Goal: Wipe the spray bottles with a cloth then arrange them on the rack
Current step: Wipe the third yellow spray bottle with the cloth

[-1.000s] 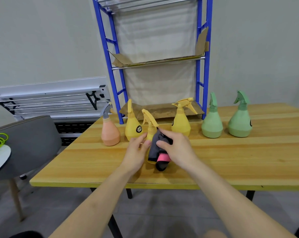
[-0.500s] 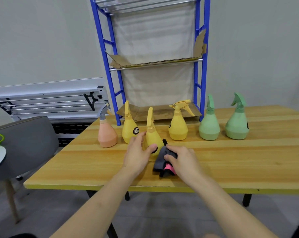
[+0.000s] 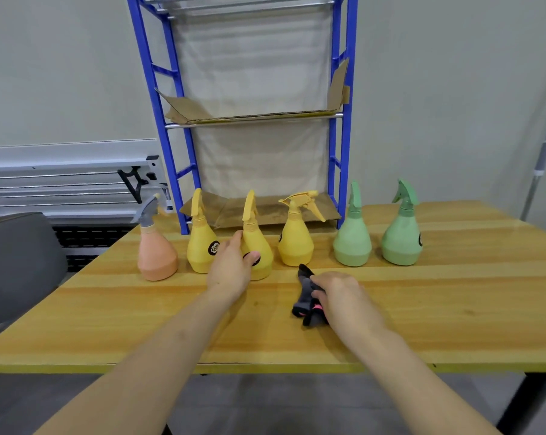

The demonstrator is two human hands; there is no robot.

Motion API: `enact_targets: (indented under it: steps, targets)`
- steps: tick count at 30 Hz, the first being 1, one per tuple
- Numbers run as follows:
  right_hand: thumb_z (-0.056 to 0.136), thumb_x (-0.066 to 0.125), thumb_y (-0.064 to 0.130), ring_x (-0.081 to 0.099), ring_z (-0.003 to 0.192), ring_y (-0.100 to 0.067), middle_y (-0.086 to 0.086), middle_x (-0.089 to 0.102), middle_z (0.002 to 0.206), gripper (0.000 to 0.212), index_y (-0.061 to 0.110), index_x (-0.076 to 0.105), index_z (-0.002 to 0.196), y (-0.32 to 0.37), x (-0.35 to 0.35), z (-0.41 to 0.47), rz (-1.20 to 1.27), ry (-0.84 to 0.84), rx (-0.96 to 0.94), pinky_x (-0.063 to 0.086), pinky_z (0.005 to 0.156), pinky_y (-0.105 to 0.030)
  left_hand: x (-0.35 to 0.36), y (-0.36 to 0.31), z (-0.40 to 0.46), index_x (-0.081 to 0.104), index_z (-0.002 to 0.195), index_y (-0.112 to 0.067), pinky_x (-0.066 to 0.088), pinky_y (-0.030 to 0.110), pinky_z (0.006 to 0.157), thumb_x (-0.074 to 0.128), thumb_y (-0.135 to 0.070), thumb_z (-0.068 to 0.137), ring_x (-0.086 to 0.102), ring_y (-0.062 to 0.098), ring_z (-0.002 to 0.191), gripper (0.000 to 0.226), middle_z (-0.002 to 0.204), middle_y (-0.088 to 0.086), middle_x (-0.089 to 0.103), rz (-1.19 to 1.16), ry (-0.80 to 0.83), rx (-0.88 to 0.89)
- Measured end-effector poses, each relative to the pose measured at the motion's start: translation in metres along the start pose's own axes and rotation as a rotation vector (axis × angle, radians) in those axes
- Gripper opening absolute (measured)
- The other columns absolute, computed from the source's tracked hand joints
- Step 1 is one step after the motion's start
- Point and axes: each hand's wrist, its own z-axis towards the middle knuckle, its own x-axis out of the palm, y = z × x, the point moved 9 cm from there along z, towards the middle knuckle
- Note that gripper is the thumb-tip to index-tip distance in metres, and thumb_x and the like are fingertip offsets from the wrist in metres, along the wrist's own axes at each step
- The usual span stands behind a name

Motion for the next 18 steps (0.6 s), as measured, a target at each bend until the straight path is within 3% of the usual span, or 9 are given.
enact_targets:
  steps: [6,11,15,18]
  targets:
    - [0.101,0.059,0.027,0.062,0.089,-0.014,0.008,0.068,0.096,0.012,0.025,0.071,0.104,-0.001,-0.019,-0.007,0.117,-0.019,-0.048,0.054,0.079,-0.032,0.005,-0.009,0.013,0.036,0.157,-0.017,0.045,0.042,0.107,0.064,-0.029,0.100,0.054,0.030,0.130,0.065,0.141,0.012,0.057,-0.049,-0.006,-0.012]
    - [0.095,0.063,0.053,0.056,0.102,-0.005,0.019,0.061,0.111,0.035,0.027,0.068,0.118,0.012,-0.014,-0.018,0.159,0.118,-0.141,0.051,0.090,-0.027,-0.002,-0.004,-0.001,0.042,0.149,-0.015,0.046,0.042,0.106,0.065,-0.021,0.100,0.054,0.029,0.130,0.055,0.141,0.014,0.054,-0.138,-0.108,-0.052]
    - [0.097,0.065,0.044,0.045,0.132,-0.014,0.015,0.050,0.145,0.048,0.027,0.056,0.141,0.010,-0.010,-0.021,0.020,0.128,-0.154,0.044,0.108,-0.032,-0.012,-0.013,-0.021,0.051,0.135,-0.018,0.047,0.034,0.093,0.057,-0.016,0.102,0.055,0.023,0.117,0.034,0.126,0.008,0.054,-0.176,-0.209,-0.018]
    - [0.098,0.065,0.039,0.048,0.129,-0.015,0.012,0.055,0.141,0.046,0.027,0.056,0.142,0.003,-0.012,-0.016,-0.002,0.053,-0.143,0.047,0.104,-0.032,-0.015,-0.041,-0.033,0.055,0.126,-0.021,0.046,0.028,0.086,0.055,-0.014,0.101,0.057,0.015,0.102,0.026,0.114,0.001,0.056,-0.186,-0.226,0.086]
